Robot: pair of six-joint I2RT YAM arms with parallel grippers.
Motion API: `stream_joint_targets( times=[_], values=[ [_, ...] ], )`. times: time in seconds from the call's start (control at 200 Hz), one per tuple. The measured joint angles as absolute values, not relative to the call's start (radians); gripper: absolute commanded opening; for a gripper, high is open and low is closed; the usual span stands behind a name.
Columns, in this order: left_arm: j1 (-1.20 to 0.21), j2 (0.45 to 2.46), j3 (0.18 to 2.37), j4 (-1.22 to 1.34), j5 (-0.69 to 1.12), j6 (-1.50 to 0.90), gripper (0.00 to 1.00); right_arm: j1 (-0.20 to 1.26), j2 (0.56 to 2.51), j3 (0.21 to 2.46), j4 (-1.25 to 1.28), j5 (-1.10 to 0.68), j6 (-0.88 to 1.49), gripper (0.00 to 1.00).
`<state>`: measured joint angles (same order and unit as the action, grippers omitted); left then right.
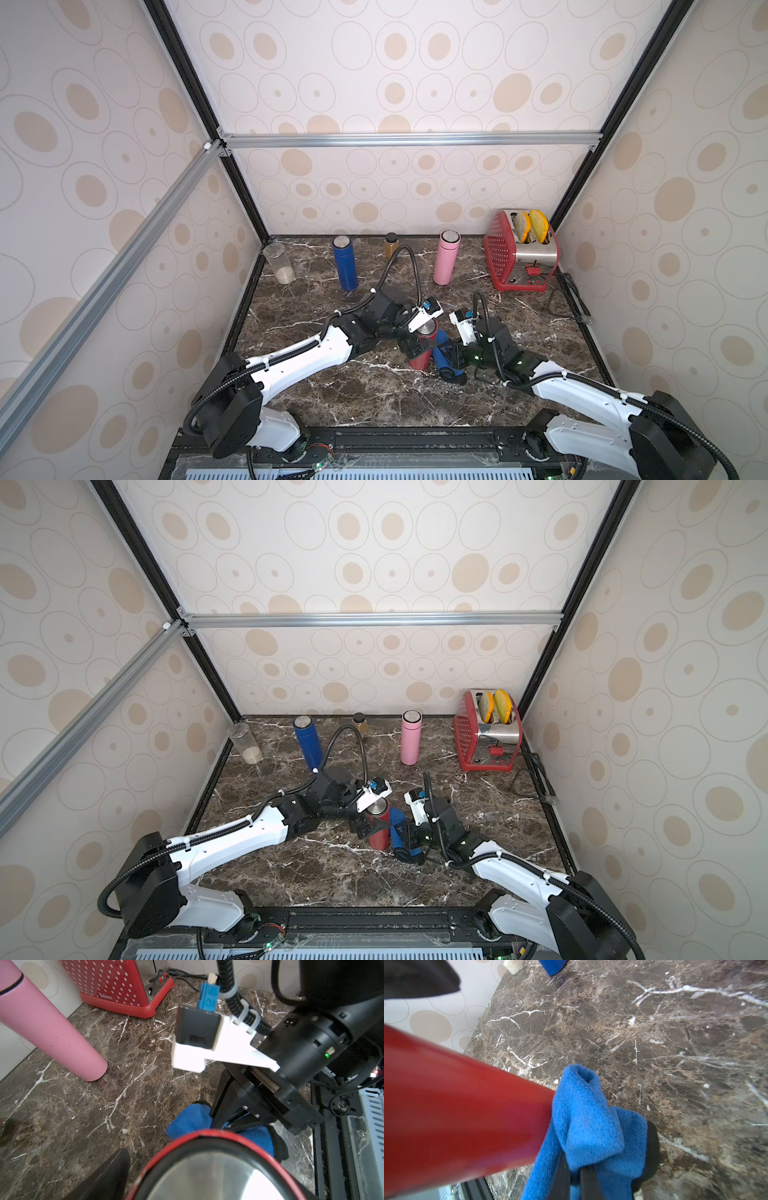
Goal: Wipe the surface of the thermos
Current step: Wipe the dirt from the surface of the thermos.
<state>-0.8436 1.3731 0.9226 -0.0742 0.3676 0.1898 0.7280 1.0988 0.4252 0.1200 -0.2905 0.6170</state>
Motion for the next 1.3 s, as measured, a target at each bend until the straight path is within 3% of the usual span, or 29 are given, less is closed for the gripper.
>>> stream_joint_targets(
  times=[0.21, 0.32, 0.446, 0.711, 0.816, 0.921, 1.052, 1.302],
  values=[
    [-0.844, 1.294, 0.798, 0.083, 0.352, 0.161, 0.94, 0.728, 1.103, 0.425, 0.111, -0.290, 0.617, 0.00],
    [-0.844, 1.280, 0.750, 0.169, 0.342, 0.148, 0.89, 0.728, 1.108, 0.425, 0.109, -0.290, 0.617, 0.00],
    [-0.844, 1.280, 0.697, 0.278, 0.339, 0.123, 0.83, 0.728, 1.108, 0.426, 0.095, -0.289, 0.617, 0.00],
    [-0.844, 1.339, 0.616, 0.558, 0.345, 0.050, 0.83, 0.728, 1.097, 0.429, 0.049, -0.285, 0.616, 0.00],
    [-0.844, 1.375, 0.607, 0.641, 0.359, 0.022, 0.66, 0.728, 1.082, 0.430, 0.027, -0.281, 0.616, 0.00],
    [-0.844, 1.398, 0.597, 0.708, 0.376, -0.006, 0.28, 0.728, 1.064, 0.431, 0.008, -0.274, 0.612, 0.00],
    [-0.844, 1.415, 0.590, 0.753, 0.384, -0.029, 0.00, 0.728, 1.034, 0.431, -0.017, -0.270, 0.612, 0.00],
    [-0.844, 1.419, 0.590, 0.756, 0.385, -0.036, 0.00, 0.730, 0.874, 0.472, -0.108, -0.271, 0.604, 0.00]
  ],
)
